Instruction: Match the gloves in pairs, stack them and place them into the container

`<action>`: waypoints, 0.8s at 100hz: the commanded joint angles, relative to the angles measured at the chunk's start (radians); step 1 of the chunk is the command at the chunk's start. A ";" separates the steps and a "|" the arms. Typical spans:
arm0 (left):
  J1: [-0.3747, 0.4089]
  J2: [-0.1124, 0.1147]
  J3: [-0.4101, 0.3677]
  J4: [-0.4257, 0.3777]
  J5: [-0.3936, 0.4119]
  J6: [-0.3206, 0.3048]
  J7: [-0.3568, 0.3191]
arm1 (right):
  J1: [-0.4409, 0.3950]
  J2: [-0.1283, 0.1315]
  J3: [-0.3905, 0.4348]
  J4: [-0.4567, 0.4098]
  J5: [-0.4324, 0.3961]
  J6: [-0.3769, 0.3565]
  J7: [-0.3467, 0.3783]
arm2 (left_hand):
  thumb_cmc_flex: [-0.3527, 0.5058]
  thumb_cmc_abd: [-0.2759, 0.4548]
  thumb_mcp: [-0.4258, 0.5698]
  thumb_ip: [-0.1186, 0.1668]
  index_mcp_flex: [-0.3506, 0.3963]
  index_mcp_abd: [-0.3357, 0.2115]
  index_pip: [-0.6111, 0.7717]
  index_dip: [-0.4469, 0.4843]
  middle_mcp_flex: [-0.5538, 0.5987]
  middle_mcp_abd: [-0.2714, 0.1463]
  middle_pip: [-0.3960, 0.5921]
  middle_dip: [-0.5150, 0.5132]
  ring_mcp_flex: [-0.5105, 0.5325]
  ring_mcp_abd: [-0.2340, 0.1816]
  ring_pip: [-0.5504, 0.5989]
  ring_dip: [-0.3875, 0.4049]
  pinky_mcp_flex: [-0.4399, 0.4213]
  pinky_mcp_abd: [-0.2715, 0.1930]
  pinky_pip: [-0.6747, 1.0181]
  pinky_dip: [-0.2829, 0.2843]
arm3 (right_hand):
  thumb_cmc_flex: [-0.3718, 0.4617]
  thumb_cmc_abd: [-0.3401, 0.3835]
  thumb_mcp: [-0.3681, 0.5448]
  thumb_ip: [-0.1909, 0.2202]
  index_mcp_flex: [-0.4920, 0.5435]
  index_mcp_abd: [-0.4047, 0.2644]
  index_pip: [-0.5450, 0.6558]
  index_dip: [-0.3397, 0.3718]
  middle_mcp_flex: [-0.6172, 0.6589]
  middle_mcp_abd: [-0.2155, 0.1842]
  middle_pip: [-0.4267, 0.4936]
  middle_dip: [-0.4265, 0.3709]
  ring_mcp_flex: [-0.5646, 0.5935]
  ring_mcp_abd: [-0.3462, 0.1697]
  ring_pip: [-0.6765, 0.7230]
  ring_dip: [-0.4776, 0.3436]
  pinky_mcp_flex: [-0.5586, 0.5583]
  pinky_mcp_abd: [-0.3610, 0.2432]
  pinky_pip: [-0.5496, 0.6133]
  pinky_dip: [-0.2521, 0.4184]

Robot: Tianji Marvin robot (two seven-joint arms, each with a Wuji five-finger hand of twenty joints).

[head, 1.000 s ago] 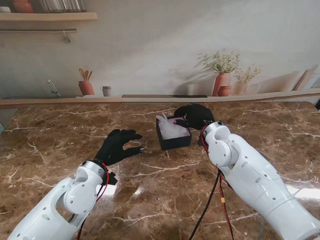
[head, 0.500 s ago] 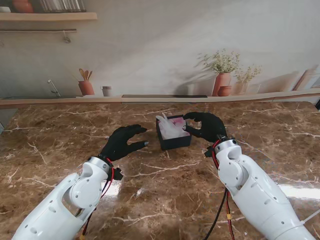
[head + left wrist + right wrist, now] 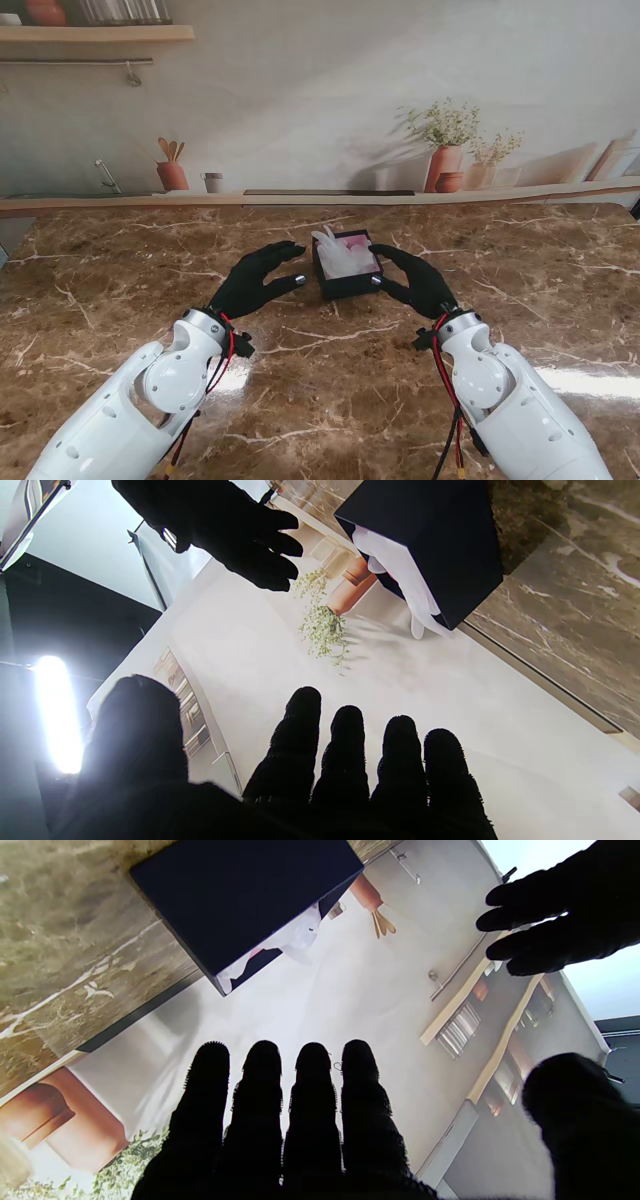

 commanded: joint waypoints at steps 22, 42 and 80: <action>0.031 0.007 -0.027 -0.029 0.006 0.000 -0.022 | -0.058 0.004 0.032 -0.055 0.013 -0.011 0.010 | -0.053 0.057 -0.029 0.041 -0.038 0.008 -0.021 -0.017 -0.048 -0.034 -0.028 -0.020 -0.057 -0.057 -0.045 -0.026 -0.008 -0.054 -0.066 -0.039 | -0.083 0.129 -0.072 0.034 -0.041 0.027 -0.043 -0.025 -0.045 0.018 -0.021 -0.045 -0.052 -0.021 -0.011 -0.033 -0.023 -0.048 -0.040 -0.027; 0.065 0.016 -0.065 -0.073 0.014 -0.004 -0.045 | -0.099 0.008 0.075 -0.121 0.000 -0.006 0.011 | -0.054 0.058 -0.028 0.041 -0.034 0.011 -0.017 -0.015 -0.045 -0.033 -0.031 -0.023 -0.055 -0.058 -0.050 -0.029 -0.003 -0.055 -0.082 -0.048 | -0.078 0.135 -0.085 0.036 -0.034 0.022 -0.043 -0.028 -0.039 0.020 -0.018 -0.051 -0.048 -0.017 -0.009 -0.035 -0.013 -0.038 -0.037 -0.018; 0.083 0.022 -0.082 -0.109 0.014 -0.003 -0.067 | -0.108 0.008 0.086 -0.144 -0.008 -0.014 0.007 | -0.050 0.055 -0.027 0.041 -0.025 0.012 -0.008 -0.010 -0.033 -0.030 -0.031 -0.024 -0.045 -0.057 -0.053 -0.029 -0.001 -0.053 -0.083 -0.047 | -0.042 0.108 -0.080 0.038 -0.005 -0.004 -0.021 -0.017 -0.022 0.020 -0.013 -0.049 -0.034 -0.009 -0.003 -0.029 -0.010 -0.005 -0.025 0.006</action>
